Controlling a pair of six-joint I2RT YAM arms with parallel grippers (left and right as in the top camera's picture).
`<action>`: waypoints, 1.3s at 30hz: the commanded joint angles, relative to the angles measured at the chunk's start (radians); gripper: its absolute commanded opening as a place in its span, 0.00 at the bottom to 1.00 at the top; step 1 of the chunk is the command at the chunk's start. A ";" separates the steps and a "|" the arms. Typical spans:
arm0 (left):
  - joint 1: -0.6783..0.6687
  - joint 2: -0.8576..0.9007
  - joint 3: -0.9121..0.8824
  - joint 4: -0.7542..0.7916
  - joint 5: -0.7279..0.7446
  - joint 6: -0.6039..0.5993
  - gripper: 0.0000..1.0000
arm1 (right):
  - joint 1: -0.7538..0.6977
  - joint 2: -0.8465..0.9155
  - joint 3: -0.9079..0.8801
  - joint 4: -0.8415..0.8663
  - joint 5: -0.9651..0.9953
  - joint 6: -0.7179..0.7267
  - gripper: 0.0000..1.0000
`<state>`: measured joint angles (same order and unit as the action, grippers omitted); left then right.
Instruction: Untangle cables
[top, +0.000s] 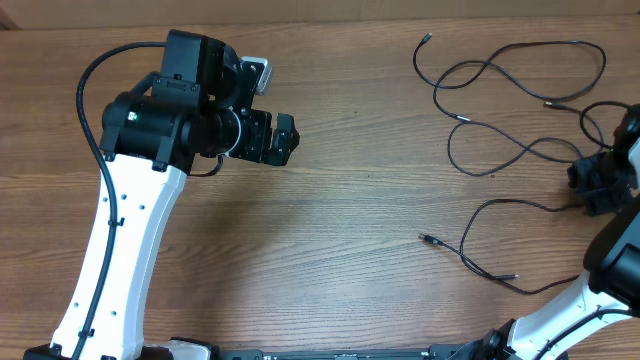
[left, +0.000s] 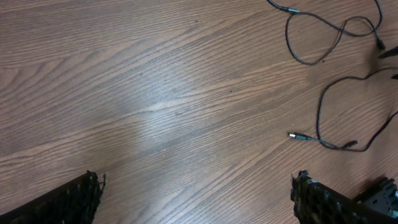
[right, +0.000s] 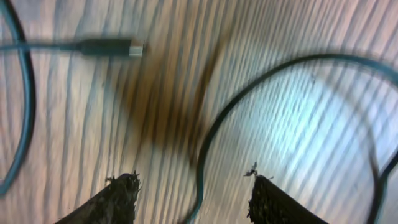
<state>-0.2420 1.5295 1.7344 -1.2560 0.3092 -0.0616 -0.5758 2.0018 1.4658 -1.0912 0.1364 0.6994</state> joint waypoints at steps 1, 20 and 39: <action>0.000 -0.013 0.000 0.005 -0.005 -0.014 1.00 | -0.002 -0.017 0.047 -0.065 -0.123 0.006 0.58; 0.000 -0.013 0.000 0.000 -0.005 -0.014 0.99 | 0.330 -0.027 -0.125 -0.109 -0.308 -0.229 0.61; 0.000 -0.013 0.000 0.006 -0.005 -0.014 1.00 | 0.418 -0.027 -0.249 0.003 -0.236 -0.169 0.28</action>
<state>-0.2420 1.5295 1.7344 -1.2560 0.3092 -0.0616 -0.1616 1.9755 1.2415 -1.1156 -0.1425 0.5243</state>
